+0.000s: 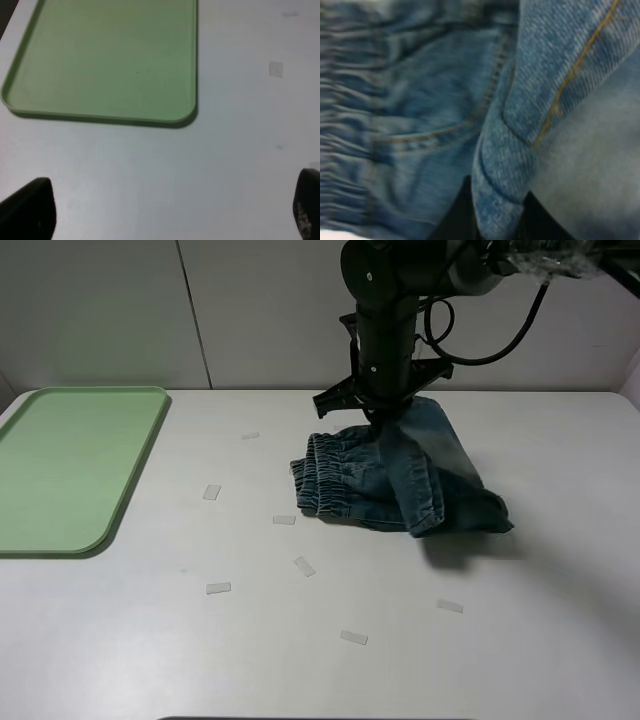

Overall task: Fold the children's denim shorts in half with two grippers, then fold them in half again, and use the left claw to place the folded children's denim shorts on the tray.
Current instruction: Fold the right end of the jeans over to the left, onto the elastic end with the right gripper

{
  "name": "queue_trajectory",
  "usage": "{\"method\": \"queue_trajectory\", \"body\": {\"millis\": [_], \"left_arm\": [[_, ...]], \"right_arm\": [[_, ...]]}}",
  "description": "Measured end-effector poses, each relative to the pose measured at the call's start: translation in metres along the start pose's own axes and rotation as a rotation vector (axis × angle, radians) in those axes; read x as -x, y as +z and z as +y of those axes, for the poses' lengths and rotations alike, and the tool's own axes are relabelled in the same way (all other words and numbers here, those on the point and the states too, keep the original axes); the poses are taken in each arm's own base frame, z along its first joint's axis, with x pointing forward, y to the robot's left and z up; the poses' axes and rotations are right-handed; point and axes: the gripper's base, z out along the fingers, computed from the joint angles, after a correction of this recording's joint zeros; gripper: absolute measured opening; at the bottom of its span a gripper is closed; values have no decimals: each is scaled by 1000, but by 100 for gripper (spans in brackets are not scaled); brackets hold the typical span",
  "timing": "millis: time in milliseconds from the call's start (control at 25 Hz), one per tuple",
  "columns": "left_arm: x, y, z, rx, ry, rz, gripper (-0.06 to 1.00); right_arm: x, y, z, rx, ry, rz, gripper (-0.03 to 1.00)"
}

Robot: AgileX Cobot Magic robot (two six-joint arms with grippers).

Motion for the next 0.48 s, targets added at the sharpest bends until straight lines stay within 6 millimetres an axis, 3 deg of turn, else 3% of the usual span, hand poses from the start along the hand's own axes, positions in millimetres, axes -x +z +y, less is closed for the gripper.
{"method": "queue_trajectory", "body": {"millis": [320, 400, 480], "left_arm": [[0, 0, 0, 0, 0, 0, 94], [0, 0, 0, 0, 0, 0, 94], [0, 0, 0, 0, 0, 0, 94]], "right_arm": [[0, 0, 4, 38, 18, -2, 5], [0, 0, 5, 48, 26, -6, 18], [1, 0, 7, 68, 44, -16, 45]]}}
